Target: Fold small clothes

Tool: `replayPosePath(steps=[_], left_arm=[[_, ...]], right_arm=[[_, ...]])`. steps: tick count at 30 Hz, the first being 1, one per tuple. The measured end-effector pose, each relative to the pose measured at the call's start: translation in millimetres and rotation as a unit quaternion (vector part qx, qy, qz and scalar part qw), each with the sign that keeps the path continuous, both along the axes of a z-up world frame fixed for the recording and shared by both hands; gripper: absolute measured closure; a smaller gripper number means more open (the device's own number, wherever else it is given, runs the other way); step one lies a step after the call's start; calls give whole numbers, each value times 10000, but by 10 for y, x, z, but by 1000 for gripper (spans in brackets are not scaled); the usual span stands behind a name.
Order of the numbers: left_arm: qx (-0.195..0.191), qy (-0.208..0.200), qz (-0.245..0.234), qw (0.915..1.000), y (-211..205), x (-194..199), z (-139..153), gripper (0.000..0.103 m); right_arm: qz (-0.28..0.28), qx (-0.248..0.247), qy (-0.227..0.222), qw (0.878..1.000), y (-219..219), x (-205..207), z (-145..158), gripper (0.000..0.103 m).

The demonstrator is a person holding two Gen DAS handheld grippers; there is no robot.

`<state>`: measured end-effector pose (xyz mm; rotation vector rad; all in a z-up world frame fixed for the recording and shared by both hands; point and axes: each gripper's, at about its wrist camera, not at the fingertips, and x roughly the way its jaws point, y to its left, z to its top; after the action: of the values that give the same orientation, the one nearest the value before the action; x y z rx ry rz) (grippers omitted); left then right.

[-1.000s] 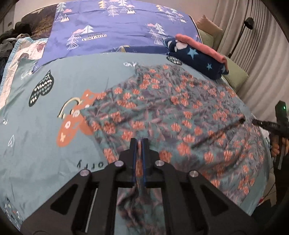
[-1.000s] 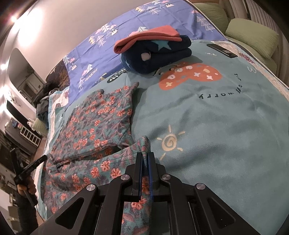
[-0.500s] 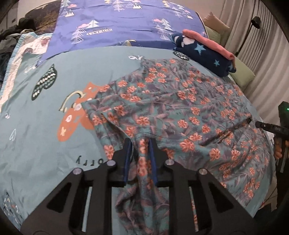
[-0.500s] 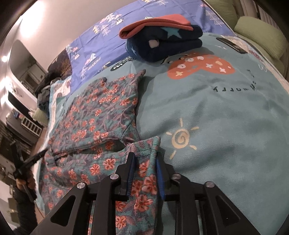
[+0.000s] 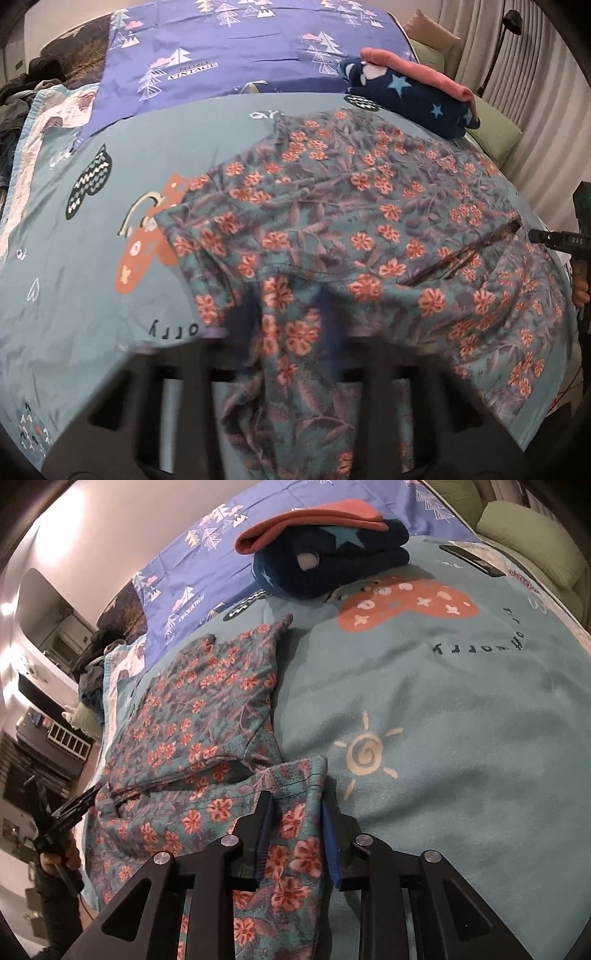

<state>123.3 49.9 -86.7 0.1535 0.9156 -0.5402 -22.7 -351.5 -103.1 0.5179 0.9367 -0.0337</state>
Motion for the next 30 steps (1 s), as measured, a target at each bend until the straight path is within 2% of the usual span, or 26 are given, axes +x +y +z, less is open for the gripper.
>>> replayPosePath(steps=[1, 2, 6, 10, 18, 23, 30], left_arm=[[-6, -17, 15, 10000, 3, -23, 19, 98], [14, -137, 48, 9999, 12, -66, 60, 98], [66, -592, 107, 9982, 94, -259, 289, 98], [-226, -974, 228, 9947, 220, -390, 599, 98], [-937, -1884, 666, 9753, 467, -460, 1244, 98], [-1146, -2003, 897, 9689, 552, -258, 1411, 98], [-963, -1947, 1115, 9697, 475, 201, 1388, 98]], right_arm=[[5, -74, -58, 10000, 22, -16, 30, 95], [14, -160, -153, 9998, 47, -42, 83, 98], [36, -434, -664, 9968, 128, -179, 390, 98], [-13, -454, -1111, 9928, 151, -247, 662, 98], [-158, -591, -2021, 9775, 140, -160, 1299, 98], [-85, -749, -2287, 9706, 141, 139, 1585, 98], [-87, -810, -2203, 9720, 110, 735, 1601, 98]])
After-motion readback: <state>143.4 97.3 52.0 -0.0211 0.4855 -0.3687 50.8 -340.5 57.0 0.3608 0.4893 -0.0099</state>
